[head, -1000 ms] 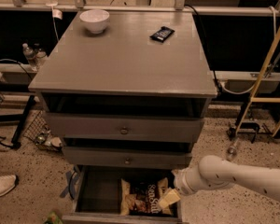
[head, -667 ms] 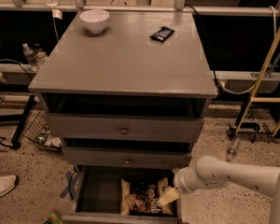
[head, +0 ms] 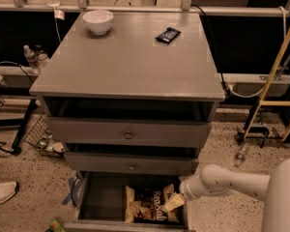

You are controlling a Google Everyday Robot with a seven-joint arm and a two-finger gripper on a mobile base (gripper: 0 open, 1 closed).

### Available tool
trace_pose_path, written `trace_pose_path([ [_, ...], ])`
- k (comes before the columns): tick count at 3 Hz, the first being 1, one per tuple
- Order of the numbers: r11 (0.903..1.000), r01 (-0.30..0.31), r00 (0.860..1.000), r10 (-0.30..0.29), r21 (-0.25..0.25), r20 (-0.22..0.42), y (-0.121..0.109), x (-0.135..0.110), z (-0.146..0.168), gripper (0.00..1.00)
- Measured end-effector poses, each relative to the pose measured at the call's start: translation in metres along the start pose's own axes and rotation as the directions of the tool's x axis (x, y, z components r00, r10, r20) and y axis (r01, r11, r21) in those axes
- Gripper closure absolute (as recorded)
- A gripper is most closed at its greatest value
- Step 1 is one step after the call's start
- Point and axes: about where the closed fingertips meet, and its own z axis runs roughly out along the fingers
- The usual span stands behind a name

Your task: Pick brown chip bag from bottom drawer and place on counter

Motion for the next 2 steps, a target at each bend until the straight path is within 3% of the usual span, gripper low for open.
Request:
trace_pose_path([
  [2, 0.9977, -0.061, 0.997, 0.060, -0.028, -0.041, -0.011, 0.029, 0.046, 0.00],
])
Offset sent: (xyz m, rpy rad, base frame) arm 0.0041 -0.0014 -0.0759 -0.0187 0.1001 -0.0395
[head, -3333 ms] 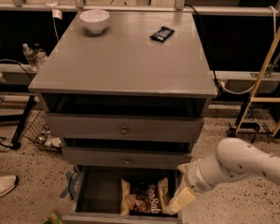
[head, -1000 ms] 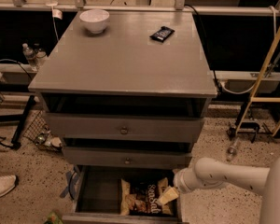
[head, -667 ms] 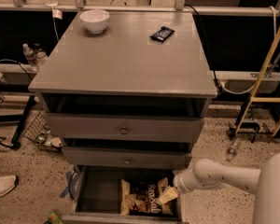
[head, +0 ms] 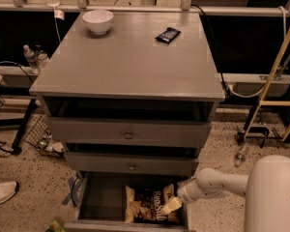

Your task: Pick brown chip bag from bottom drawer and place on counter

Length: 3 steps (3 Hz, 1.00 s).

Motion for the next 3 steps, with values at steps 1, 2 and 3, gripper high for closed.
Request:
trace_pose_path([
  [1, 1.0000, -0.004, 1.000, 0.004, -0.003, 0.002, -0.009, 0.002, 0.020, 0.00],
  [2, 0.9999, -0.013, 1.000, 0.013, -0.010, 0.023, -0.016, 0.003, 0.031, 0.00],
  [3, 0.9995, -0.021, 0.998, 0.022, -0.023, 0.051, -0.020, 0.002, 0.042, 0.00],
])
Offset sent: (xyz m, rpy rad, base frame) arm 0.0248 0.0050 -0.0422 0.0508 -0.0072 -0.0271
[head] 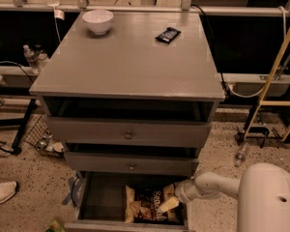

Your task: Pick brown chip bag from bottom drawer and place on counter

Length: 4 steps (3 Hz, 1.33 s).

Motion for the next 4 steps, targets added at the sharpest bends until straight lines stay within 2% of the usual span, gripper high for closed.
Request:
trace_pose_path([
  [2, 0.9985, -0.006, 1.000, 0.007, -0.054, 0.012, -0.004, 0.002, 0.026, 0.00],
  [4, 0.9918, -0.030, 0.999, 0.031, -0.124, 0.007, -0.002, 0.018, 0.052, 0.03],
])
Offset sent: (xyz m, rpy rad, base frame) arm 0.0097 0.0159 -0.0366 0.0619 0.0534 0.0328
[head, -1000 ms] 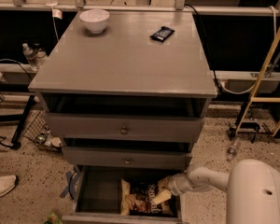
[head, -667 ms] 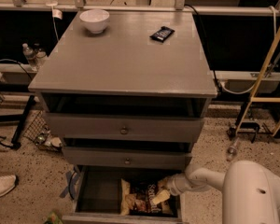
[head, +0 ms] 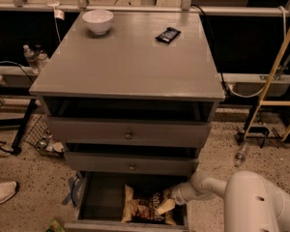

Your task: Pick brown chip bag from bottom drawer and place on counter

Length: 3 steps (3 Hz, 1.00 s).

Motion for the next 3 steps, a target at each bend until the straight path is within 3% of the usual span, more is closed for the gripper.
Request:
trace_pose_path([
  [1, 1.0000, 0.000, 1.000, 0.000, -0.008, 0.004, 0.0019, 0.0039, 0.0064, 0.34],
  [3, 1.0000, 0.005, 1.000, -0.005, 0.001, 0.013, 0.0047, 0.0030, 0.0092, 0.79],
])
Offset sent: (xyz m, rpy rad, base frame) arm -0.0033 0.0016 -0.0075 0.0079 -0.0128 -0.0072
